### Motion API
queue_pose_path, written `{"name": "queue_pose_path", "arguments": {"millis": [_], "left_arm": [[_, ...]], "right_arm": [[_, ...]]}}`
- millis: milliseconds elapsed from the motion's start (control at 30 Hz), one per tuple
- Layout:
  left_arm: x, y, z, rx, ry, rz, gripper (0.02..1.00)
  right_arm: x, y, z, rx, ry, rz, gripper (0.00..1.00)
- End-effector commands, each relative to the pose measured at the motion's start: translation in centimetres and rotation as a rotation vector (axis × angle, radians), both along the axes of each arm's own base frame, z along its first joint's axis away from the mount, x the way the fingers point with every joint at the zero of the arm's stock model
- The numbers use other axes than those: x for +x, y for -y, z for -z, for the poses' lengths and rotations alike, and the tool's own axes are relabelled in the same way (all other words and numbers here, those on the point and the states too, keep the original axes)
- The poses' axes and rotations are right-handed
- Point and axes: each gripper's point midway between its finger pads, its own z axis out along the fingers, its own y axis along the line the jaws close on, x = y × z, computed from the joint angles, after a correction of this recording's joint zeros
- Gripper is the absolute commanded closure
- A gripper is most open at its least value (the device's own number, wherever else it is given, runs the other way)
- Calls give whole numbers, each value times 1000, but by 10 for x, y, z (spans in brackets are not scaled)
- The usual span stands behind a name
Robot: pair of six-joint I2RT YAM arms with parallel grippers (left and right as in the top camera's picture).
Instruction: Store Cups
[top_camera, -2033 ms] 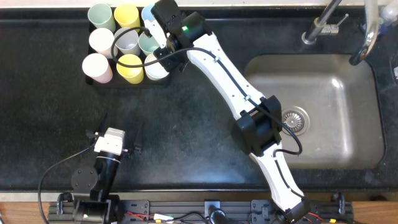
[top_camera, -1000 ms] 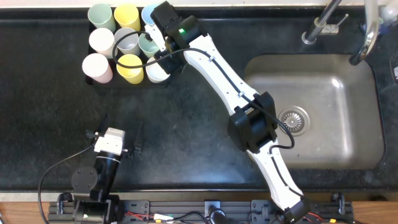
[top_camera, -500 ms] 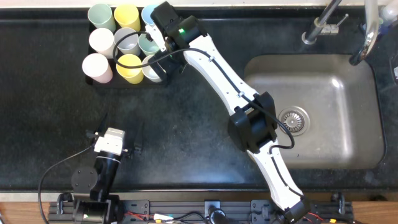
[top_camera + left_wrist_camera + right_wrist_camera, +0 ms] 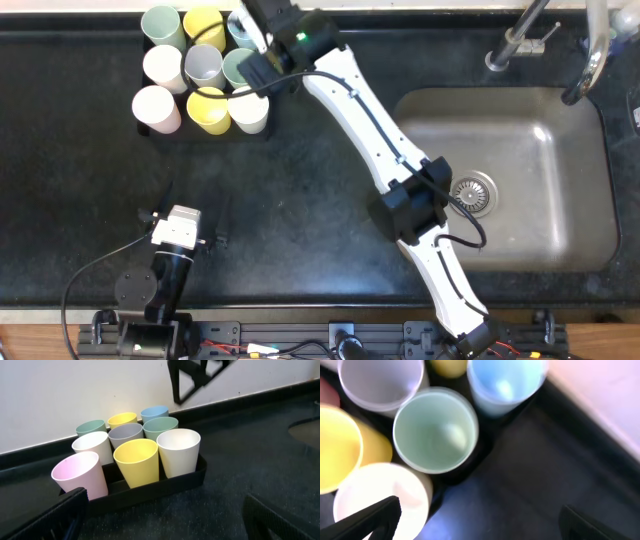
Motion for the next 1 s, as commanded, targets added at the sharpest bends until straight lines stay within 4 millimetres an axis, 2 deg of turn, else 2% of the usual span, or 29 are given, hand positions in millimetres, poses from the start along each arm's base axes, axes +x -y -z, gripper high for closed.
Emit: {"name": "queue_pose_path", "arguments": {"millis": [33,100,133,300,367,567,667,767,867,1000], "left_arm": [[-1,0,-2,16,14,5,20],[-1,0,-2,16,14,5,20],[-1,0,-2,16,14,5,20],[-1,0,-2,16,14,5,20],[-1,0,-2,16,14,5,18],[-1,0,-2,16,14,5,20],[-1,0,-2,16,14,5,20],[-1,0,-2,16,14,5,20],[-1,0,-2,16,14,6,20],[-1,0,-2,16,14,6,18]], "right_arm": [[12,31,-85,62,170,119,3],[12,56,-107,53,204,178,5],[11,68,-112,38,206,199,3],[-6,148,-115,-105,126,325,3],[-15,172,-130,-144,142,371,3],[-54,231,-188,-138,207,464,3],[-80,264,-202,-143,203,518,5],[-114,301,-203,-154,171,585,3],[-157,337,-190,-129,125,660,3],[-217,353,-155,45,56,747,3]]}}
